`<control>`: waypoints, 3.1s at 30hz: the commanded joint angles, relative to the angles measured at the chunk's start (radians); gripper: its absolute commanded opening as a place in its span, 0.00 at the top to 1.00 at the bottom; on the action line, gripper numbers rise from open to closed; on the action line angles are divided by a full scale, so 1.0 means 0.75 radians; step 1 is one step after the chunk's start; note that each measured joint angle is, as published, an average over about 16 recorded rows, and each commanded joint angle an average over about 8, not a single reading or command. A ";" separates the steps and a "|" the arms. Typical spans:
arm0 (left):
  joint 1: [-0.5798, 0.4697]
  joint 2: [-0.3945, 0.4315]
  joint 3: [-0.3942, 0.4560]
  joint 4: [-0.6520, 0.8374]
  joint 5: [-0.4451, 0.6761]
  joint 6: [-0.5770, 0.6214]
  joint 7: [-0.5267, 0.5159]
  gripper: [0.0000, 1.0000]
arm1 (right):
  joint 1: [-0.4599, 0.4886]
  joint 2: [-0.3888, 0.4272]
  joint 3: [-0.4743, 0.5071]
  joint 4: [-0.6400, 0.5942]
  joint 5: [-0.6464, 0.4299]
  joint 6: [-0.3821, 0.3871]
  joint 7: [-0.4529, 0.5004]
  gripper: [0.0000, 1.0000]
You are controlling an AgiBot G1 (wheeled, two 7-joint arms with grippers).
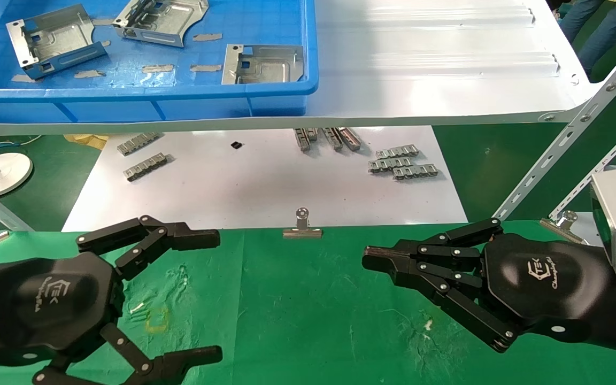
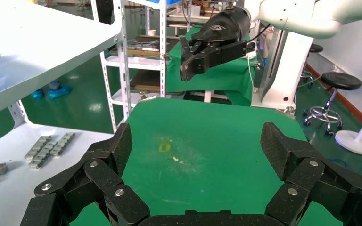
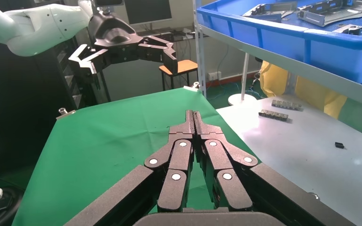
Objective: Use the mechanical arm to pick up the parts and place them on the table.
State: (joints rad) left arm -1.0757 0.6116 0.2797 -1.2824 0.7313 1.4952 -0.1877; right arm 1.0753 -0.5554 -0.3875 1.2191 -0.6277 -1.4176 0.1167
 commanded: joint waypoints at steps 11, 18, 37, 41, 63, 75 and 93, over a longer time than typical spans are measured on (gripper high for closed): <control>0.000 0.000 0.000 0.000 0.000 0.000 0.000 0.00 | 0.000 0.000 0.000 0.000 0.000 0.000 0.000 1.00; -0.003 0.000 -0.002 0.000 -0.001 -0.002 0.000 0.00 | 0.000 0.000 0.000 0.000 0.000 0.000 0.000 1.00; -0.794 0.268 0.179 0.416 0.524 -0.447 -0.207 0.00 | 0.000 0.000 0.000 0.000 0.000 0.000 0.000 1.00; -1.038 0.408 0.305 0.698 0.779 -0.547 -0.261 0.00 | 0.000 0.000 0.000 0.000 0.000 0.000 0.000 1.00; -1.422 0.758 0.488 1.596 1.135 -0.888 -0.205 1.00 | 0.000 0.000 0.000 0.000 0.000 0.000 0.000 0.00; -1.428 0.805 0.491 1.677 1.140 -0.967 -0.211 1.00 | 0.000 0.000 0.000 0.000 0.000 0.000 0.000 0.00; -1.430 0.837 0.501 1.715 1.155 -1.031 -0.237 1.00 | 0.000 0.000 0.000 0.000 0.000 0.000 0.000 0.00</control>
State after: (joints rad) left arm -2.1450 1.2343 0.6495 -0.0049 1.5886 0.7291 -0.3568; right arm 1.0753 -0.5554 -0.3876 1.2191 -0.6276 -1.4177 0.1166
